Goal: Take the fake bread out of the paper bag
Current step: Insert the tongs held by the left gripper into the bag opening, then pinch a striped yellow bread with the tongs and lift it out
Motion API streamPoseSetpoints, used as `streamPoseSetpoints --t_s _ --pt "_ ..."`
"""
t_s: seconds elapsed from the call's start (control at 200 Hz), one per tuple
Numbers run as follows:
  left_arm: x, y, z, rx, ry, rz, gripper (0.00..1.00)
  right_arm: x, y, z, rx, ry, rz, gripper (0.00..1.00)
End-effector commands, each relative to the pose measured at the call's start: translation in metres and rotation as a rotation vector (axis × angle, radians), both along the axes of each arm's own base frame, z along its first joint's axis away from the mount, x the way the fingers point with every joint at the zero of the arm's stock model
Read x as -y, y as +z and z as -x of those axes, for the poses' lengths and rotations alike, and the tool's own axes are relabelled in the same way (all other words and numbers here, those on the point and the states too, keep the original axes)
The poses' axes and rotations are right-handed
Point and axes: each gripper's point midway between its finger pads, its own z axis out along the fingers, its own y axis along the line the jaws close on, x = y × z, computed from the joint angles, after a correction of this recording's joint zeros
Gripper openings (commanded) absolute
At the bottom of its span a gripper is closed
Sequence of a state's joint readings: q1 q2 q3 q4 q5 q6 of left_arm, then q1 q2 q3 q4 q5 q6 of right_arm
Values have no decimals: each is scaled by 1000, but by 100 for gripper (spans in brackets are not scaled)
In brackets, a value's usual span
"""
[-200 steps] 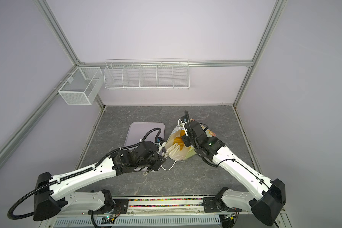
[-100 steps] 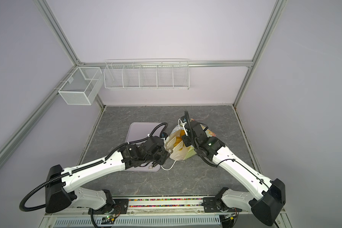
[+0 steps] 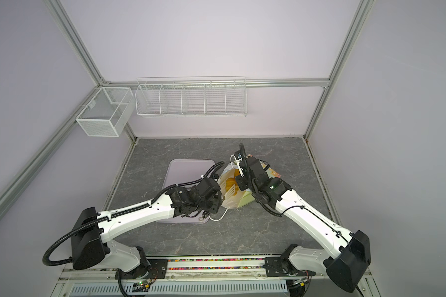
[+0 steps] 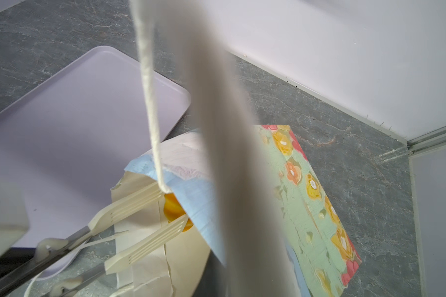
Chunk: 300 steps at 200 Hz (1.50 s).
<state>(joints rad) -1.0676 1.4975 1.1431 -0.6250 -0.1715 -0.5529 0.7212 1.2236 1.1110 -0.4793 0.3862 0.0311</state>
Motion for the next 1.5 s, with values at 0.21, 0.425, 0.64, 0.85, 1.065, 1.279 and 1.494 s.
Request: streamPoseSetpoints --t_s 0.21,0.425,0.64,0.85,1.065,1.279,1.494 --pt "13 7 -23 17 80 78 42 -10 1 1 -1 19 -40 7" --pt "10 12 -23 27 75 79 21 -10 -2 0 -2 18 -28 7" --pt "1 24 -16 38 62 100 10 -9 -5 0 -5 15 -16 7" --pt "-7 38 2 45 -33 135 4 -5 -6 -3 2 -10 4 7" --pt "-23 51 29 53 -154 182 0 1 -2 -11 12 -66 24 7" --pt "-52 74 46 115 -183 225 0 7 -3 -17 7 -106 54 7" --pt "-89 90 57 121 -143 190 0 17 -3 -21 9 -142 68 7"
